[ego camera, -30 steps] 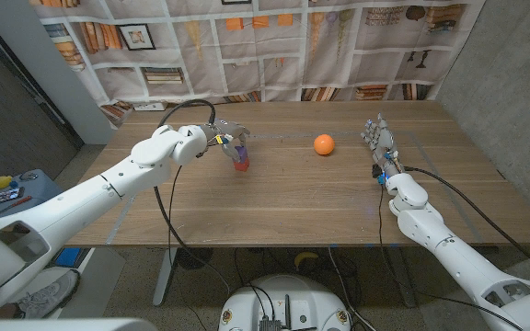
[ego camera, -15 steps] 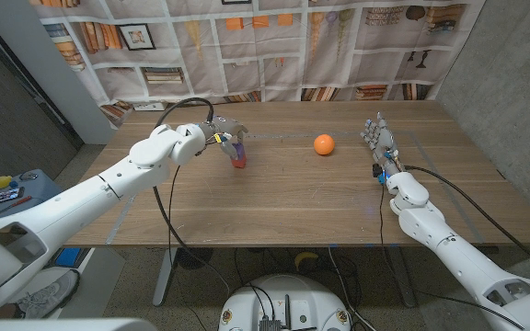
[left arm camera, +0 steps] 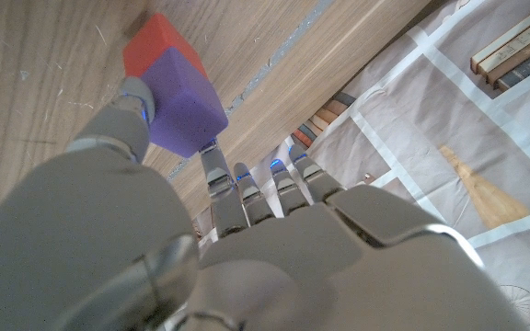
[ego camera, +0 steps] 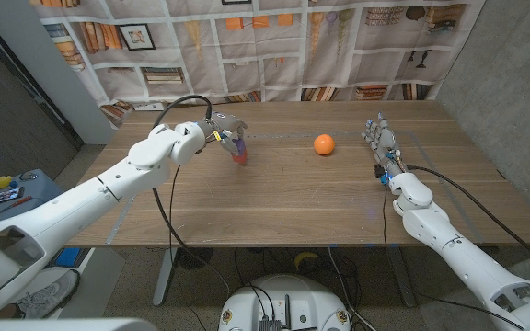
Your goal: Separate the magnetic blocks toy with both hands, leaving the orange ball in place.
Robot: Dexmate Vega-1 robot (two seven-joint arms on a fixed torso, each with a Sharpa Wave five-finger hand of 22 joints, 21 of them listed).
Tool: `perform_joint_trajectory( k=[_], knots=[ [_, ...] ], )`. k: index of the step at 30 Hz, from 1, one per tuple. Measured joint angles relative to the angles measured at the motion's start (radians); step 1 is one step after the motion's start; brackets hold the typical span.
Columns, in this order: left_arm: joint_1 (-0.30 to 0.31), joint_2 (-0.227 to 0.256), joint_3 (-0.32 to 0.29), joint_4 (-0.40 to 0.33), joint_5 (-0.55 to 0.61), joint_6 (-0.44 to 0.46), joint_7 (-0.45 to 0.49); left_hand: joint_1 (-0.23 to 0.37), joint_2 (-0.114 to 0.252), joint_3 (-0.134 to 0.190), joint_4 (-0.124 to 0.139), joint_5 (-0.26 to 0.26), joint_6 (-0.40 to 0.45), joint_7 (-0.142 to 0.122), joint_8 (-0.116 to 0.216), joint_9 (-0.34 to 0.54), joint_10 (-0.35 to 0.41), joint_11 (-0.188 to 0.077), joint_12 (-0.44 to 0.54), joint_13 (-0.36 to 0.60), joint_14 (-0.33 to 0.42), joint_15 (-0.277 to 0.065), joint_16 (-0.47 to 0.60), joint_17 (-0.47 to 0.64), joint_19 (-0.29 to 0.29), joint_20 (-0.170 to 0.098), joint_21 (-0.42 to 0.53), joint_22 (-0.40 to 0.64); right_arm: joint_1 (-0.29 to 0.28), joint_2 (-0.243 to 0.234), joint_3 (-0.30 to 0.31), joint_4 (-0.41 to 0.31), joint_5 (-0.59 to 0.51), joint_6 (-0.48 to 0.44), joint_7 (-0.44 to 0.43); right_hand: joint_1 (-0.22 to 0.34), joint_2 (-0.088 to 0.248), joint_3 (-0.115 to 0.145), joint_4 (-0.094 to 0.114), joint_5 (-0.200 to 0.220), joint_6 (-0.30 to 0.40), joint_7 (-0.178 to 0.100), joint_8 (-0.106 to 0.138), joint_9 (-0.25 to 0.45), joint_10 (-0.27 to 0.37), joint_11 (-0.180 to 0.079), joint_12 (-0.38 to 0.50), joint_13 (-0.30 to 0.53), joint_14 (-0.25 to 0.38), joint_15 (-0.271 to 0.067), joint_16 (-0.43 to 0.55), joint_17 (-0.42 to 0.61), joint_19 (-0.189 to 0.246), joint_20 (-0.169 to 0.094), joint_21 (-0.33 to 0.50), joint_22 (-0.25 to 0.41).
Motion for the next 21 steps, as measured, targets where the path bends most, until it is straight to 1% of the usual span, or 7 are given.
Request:
perform_joint_trajectory(
  k=[4, 7, 12, 13, 16, 20, 21],
  knots=[
    [0.024, -0.001, -0.020, -0.024, -0.018, 0.024, 0.013, 0.003, 0.003, 0.000, 0.000, 0.000, 0.000, 0.000, 0.000, 0.000, 0.018, 0.001, 0.000, 0.000, 0.013, 0.002, 0.000, 0.002, 0.002, 0.002, 0.000, 0.000, -0.004, -0.008, 0.000, -0.011, 0.000, -0.008, 0.005, 0.000, 0.000, 0.006, 0.006, 0.000, 0.000, 0.000, 0.000, 0.000, 0.000, 0.000, 0.000, 0.000, 0.000, 0.000, 0.000, -0.005, 0.000, 0.000, 0.000, 0.000],
    [0.037, -0.004, -0.031, -0.036, -0.034, 0.041, 0.024, 0.003, 0.003, -0.008, 0.000, 0.000, 0.000, 0.000, 0.000, 0.000, 0.022, -0.001, 0.000, 0.000, 0.023, -0.002, 0.003, 0.003, 0.007, -0.003, 0.000, 0.000, -0.006, -0.014, 0.000, -0.019, 0.000, -0.012, 0.009, 0.000, 0.000, 0.006, 0.006, 0.000, 0.000, 0.000, 0.000, 0.000, 0.000, 0.000, 0.000, -0.001, 0.000, 0.000, 0.000, -0.005, 0.000, 0.000, 0.000, 0.002],
    [0.057, -0.007, -0.047, -0.053, -0.061, 0.067, 0.042, 0.006, 0.010, -0.008, 0.000, 0.000, 0.000, 0.000, 0.000, 0.000, 0.026, -0.004, 0.000, 0.000, 0.023, -0.002, 0.003, 0.002, 0.007, -0.003, 0.000, 0.000, -0.008, -0.022, 0.000, -0.029, -0.001, -0.015, 0.016, -0.001, 0.001, 0.005, 0.006, 0.000, 0.000, 0.000, 0.000, 0.000, 0.000, 0.000, 0.000, -0.003, 0.000, 0.000, 0.000, -0.005, 0.000, 0.000, 0.000, 0.000],
    [0.063, -0.008, -0.051, -0.059, -0.065, 0.071, 0.045, 0.006, 0.010, -0.008, 0.000, 0.000, 0.000, 0.000, 0.000, 0.000, 0.032, -0.003, 0.000, 0.000, 0.026, 0.001, 0.003, 0.002, 0.007, -0.003, 0.000, 0.000, -0.009, -0.023, 0.000, -0.031, -0.001, -0.016, 0.017, -0.010, 0.010, 0.005, 0.006, 0.000, 0.000, 0.000, 0.000, 0.000, 0.000, 0.000, 0.000, -0.003, 0.000, 0.000, 0.000, -0.005, 0.000, 0.000, 0.000, 0.000],
    [0.074, -0.009, -0.057, -0.070, -0.086, 0.090, 0.063, 0.006, 0.010, -0.008, 0.000, -0.001, 0.000, 0.000, 0.000, 0.000, 0.033, -0.001, 0.000, 0.000, 0.028, 0.003, 0.003, 0.002, 0.007, -0.003, 0.000, 0.000, -0.012, -0.029, 0.000, -0.038, -0.002, -0.018, 0.020, -0.011, 0.011, 0.005, 0.006, 0.000, 0.000, 0.000, 0.000, 0.000, 0.000, 0.000, 0.000, -0.003, 0.000, 0.000, 0.000, -0.005, 0.000, 0.000, 0.000, 0.000],
    [0.084, -0.011, -0.063, -0.079, -0.108, 0.108, 0.085, 0.006, 0.010, -0.017, 0.000, -0.001, 0.000, 0.000, 0.000, 0.000, 0.042, -0.003, 0.000, 0.000, 0.033, -0.002, 0.003, 0.002, 0.016, -0.002, 0.000, 0.003, -0.015, -0.033, 0.000, -0.045, -0.002, -0.020, 0.021, -0.011, 0.011, 0.005, 0.006, 0.000, 0.000, 0.000, 0.000, 0.000, 0.000, 0.000, 0.000, -0.003, 0.000, 0.000, 0.000, -0.005, 0.000, 0.000, 0.000, 0.000],
    [0.099, -0.014, -0.072, -0.093, -0.116, 0.114, 0.092, 0.006, 0.010, -0.017, 0.000, -0.001, 0.000, 0.000, 0.000, 0.000, 0.044, -0.001, 0.000, 0.000, 0.036, 0.000, 0.003, 0.002, 0.016, -0.002, 0.000, 0.004, -0.016, -0.034, 0.000, -0.047, -0.002, -0.021, 0.023, -0.011, 0.011, 0.005, 0.006, 0.000, 0.000, 0.000, 0.000, 0.000, 0.000, 0.000, 0.000, -0.003, 0.000, 0.000, 0.000, -0.005, 0.000, 0.000, 0.000, 0.000]
  ],
)
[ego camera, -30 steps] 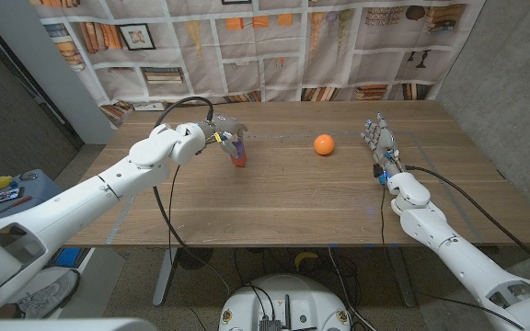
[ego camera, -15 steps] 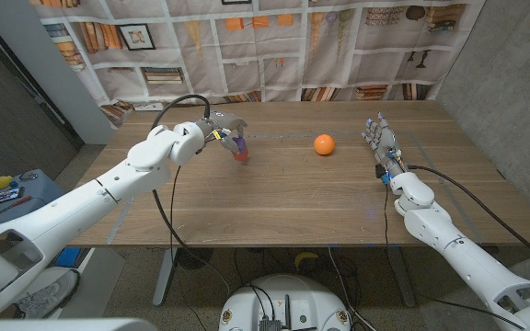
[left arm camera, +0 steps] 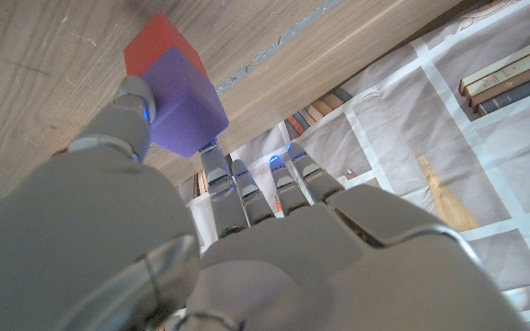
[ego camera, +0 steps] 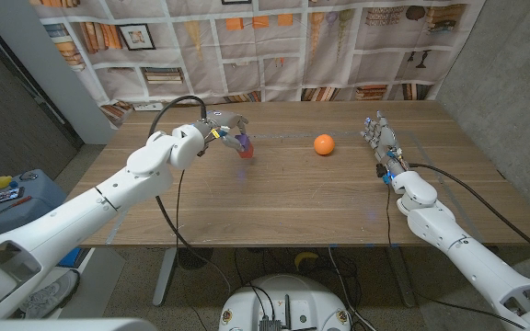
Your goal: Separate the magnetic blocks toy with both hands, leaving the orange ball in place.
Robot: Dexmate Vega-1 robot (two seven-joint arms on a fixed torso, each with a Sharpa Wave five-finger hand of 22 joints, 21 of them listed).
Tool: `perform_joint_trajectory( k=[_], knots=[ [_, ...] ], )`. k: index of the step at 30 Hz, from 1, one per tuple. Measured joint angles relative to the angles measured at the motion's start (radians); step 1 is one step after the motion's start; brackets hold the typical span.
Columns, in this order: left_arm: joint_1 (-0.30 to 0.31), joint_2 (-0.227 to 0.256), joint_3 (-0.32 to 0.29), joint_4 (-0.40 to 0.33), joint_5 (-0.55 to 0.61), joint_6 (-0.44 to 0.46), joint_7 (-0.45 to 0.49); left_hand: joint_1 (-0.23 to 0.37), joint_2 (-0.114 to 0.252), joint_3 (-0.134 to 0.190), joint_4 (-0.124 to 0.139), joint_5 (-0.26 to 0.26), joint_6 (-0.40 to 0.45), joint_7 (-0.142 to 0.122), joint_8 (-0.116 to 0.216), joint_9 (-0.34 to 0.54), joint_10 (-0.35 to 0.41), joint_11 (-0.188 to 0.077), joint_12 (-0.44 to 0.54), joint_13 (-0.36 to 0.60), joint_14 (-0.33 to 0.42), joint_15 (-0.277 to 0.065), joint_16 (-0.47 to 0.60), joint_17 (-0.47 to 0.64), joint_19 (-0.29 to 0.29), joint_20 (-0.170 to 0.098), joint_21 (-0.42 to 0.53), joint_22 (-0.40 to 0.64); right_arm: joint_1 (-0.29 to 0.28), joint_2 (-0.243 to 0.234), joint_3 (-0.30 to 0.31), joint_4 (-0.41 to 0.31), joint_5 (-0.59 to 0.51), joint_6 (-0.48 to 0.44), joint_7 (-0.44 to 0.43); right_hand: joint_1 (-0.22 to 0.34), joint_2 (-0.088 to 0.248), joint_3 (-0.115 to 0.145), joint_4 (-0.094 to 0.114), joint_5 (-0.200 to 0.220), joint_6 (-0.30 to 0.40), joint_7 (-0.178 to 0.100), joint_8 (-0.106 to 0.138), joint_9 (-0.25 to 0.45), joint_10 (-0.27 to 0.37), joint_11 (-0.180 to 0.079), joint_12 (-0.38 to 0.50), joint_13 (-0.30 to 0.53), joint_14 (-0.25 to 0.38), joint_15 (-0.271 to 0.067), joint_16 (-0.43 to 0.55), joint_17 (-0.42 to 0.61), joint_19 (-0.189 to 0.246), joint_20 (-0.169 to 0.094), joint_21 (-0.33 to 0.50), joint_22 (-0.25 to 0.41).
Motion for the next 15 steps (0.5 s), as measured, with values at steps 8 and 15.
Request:
perform_joint_trajectory(
  k=[8, 15],
  knots=[
    [0.031, -0.008, -0.022, -0.024, -0.063, 0.041, 0.058, 0.000, 0.000, -0.001, 0.001, 0.000, 0.000, 0.000, 0.000, 0.000, 0.011, 0.000, 0.000, 0.000, 0.008, -0.003, 0.000, 0.000, 0.003, -0.003, 0.000, 0.000, -0.002, -0.008, -0.001, -0.009, -0.001, -0.003, 0.008, 0.000, 0.000, 0.004, -0.004, 0.000, 0.000, 0.000, 0.000, 0.000, 0.000, 0.000, 0.000, 0.000, 0.000, 0.000, 0.000, 0.000, 0.000, 0.000, 0.000, 0.000],
    [0.050, -0.016, -0.035, -0.033, -0.128, 0.071, 0.114, 0.000, 0.000, -0.008, 0.000, 0.000, 0.000, 0.000, 0.000, 0.000, 0.020, -0.002, 0.000, 0.000, 0.013, 0.003, 0.000, 0.000, 0.009, -0.009, 0.000, 0.000, -0.001, -0.013, -0.005, -0.010, -0.003, -0.003, 0.015, 0.000, 0.000, 0.007, -0.001, 0.000, 0.000, 0.000, 0.000, 0.000, 0.000, 0.000, 0.000, 0.000, 0.000, 0.000, 0.000, 0.000, 0.000, 0.000, 0.000, 0.000]
  ],
)
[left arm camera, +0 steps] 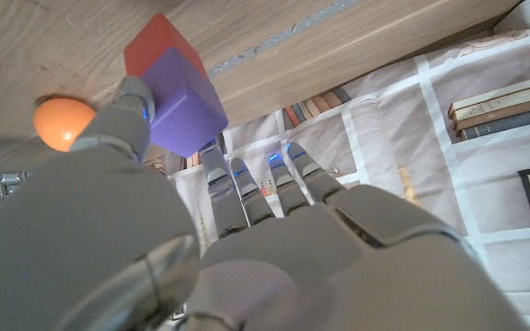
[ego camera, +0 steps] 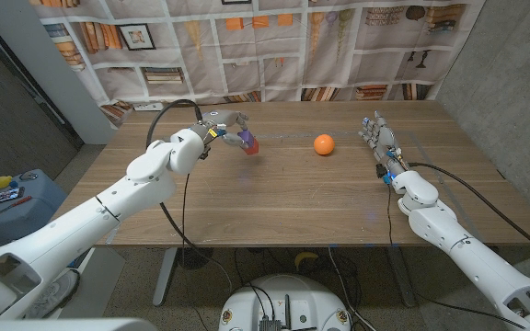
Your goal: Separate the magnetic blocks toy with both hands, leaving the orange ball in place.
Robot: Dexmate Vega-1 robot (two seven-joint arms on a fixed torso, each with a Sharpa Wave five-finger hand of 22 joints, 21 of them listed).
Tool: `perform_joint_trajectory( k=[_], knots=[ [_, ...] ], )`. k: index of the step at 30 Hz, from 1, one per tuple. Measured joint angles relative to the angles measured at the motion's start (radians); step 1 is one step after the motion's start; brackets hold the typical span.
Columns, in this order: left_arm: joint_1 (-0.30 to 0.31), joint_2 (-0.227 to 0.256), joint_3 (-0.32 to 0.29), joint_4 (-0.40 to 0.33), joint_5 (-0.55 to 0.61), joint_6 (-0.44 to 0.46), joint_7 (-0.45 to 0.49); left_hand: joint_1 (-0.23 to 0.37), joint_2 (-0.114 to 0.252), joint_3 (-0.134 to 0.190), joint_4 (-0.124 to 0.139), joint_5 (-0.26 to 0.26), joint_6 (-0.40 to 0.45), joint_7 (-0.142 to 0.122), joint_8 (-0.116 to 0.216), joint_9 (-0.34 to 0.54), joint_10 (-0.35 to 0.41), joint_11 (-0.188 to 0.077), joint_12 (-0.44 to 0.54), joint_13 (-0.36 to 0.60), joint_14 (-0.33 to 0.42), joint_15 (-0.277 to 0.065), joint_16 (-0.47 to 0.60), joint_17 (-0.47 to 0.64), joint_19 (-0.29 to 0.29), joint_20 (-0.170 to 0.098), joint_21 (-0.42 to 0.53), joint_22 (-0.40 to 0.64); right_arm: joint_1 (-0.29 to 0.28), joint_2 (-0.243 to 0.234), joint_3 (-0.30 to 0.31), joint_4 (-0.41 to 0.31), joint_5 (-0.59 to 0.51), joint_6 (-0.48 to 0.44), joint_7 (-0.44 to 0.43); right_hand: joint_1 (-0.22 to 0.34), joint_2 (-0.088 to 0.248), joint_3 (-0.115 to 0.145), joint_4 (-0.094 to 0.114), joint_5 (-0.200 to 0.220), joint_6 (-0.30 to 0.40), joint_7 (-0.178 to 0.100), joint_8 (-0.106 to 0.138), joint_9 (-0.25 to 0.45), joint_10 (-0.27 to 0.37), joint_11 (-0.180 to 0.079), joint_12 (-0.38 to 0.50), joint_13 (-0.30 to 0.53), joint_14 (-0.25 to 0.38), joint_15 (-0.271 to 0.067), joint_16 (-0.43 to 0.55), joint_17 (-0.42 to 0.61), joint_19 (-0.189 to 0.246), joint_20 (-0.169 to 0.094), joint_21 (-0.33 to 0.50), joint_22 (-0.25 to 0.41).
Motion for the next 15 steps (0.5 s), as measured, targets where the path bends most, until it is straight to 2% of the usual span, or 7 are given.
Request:
perform_joint_trajectory(
  k=[2, 15],
  knots=[
    [0.023, -0.014, -0.016, -0.010, -0.019, 0.006, 0.015, 0.000, 0.000, 0.000, 0.000, 0.000, 0.000, 0.000, 0.000, 0.000, 0.000, 0.000, 0.000, 0.000, 0.002, -0.002, 0.000, 0.000, 0.000, 0.000, 0.000, 0.000, 0.001, -0.001, -0.001, 0.000, -0.004, 0.001, 0.009, 0.000, 0.000, 0.000, 0.000, 0.000, 0.000, 0.000, 0.000, 0.000, 0.000, 0.000, 0.000, 0.000, 0.000, 0.000, 0.003, 0.000, 0.000, 0.000, 0.000, 0.000],
    [0.049, -0.045, -0.042, 0.002, -0.184, 0.006, 0.108, 0.000, 0.000, -0.001, -0.001, 0.000, 0.000, 0.000, 0.000, 0.000, 0.007, 0.000, -0.006, 0.000, 0.005, -0.005, 0.000, 0.000, 0.009, -0.002, 0.000, 0.000, 0.005, -0.010, -0.008, -0.008, -0.021, 0.004, 0.015, 0.000, 0.000, 0.004, -0.004, -0.006, 0.009, -0.002, 0.000, 0.000, 0.000, 0.000, 0.000, 0.000, 0.000, 0.000, 0.004, -0.005, 0.000, 0.000, 0.000, 0.000]
  ],
)
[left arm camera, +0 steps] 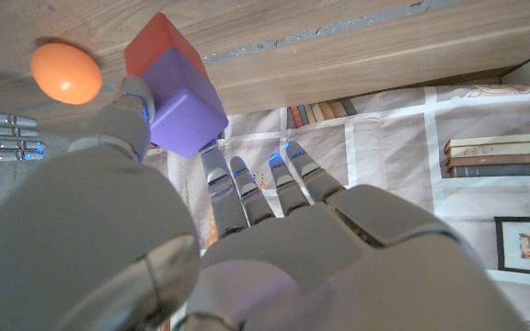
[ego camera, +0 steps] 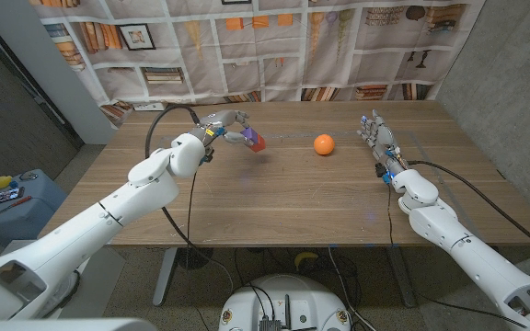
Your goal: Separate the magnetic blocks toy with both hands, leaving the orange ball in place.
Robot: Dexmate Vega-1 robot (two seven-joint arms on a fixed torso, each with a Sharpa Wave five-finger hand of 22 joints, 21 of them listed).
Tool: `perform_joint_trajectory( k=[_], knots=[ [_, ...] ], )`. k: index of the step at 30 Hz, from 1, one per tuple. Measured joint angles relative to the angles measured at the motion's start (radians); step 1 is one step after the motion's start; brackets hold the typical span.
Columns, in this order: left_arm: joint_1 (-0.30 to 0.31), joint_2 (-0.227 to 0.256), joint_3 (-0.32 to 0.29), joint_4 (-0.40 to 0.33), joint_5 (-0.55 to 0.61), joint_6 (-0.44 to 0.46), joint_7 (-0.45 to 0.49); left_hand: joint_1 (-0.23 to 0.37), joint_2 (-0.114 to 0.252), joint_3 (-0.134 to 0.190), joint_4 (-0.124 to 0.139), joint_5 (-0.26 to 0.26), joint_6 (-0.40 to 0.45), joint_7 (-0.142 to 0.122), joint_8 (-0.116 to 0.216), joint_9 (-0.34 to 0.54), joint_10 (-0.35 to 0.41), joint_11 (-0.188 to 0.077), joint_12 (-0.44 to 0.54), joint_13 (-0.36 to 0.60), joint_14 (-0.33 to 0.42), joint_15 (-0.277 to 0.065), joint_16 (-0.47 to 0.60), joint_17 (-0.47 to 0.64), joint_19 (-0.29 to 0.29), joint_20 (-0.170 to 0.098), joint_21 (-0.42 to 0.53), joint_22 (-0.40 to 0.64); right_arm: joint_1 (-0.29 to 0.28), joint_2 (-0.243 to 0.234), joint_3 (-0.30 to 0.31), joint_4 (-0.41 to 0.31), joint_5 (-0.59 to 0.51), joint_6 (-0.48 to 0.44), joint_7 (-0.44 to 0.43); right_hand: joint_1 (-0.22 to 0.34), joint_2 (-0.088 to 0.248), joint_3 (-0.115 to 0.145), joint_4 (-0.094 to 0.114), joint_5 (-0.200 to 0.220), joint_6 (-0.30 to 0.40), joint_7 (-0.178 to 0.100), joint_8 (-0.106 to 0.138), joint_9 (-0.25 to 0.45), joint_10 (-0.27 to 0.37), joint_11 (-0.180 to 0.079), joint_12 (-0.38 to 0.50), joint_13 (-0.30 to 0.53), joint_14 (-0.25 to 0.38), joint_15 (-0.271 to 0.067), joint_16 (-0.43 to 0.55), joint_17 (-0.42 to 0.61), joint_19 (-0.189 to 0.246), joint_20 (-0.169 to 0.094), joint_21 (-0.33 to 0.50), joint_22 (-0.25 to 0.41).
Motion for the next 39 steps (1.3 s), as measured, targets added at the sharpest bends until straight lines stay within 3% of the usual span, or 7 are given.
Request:
perform_joint_trajectory(
  k=[16, 39],
  knots=[
    [0.023, -0.045, -0.040, 0.042, -0.216, -0.035, 0.093, 0.020, 0.020, -0.003, -0.003, 0.001, 0.000, 0.000, 0.000, 0.000, 0.009, 0.002, 0.000, 0.000, 0.000, 0.000, -0.005, 0.000, 0.000, 0.000, 0.000, 0.000, -0.007, -0.023, -0.008, -0.031, -0.039, -0.010, -0.018, 0.000, 0.000, 0.007, 0.001, 0.000, 0.000, 0.000, 0.004, 0.000, 0.007, -0.007, 0.000, 0.000, 0.000, 0.000, 0.000, -0.001, 0.000, 0.000, 0.000, 0.000],
    [0.033, -0.091, -0.061, 0.110, -0.458, -0.152, 0.188, 0.044, 0.022, -0.009, -0.003, 0.001, 0.000, 0.000, 0.000, 0.000, 0.009, 0.002, -0.008, 0.000, -0.004, 0.004, -0.008, 0.000, 0.000, 0.000, -0.005, 0.000, 0.015, -0.094, -0.058, -0.065, -0.177, -0.033, -0.023, 0.033, -0.014, 0.027, -0.042, -0.004, 0.022, -0.004, 0.004, 0.000, 0.011, -0.011, 0.000, 0.000, 0.004, -0.004, 0.000, -0.017, 0.006, -0.006, 0.000, 0.000]
  ],
)
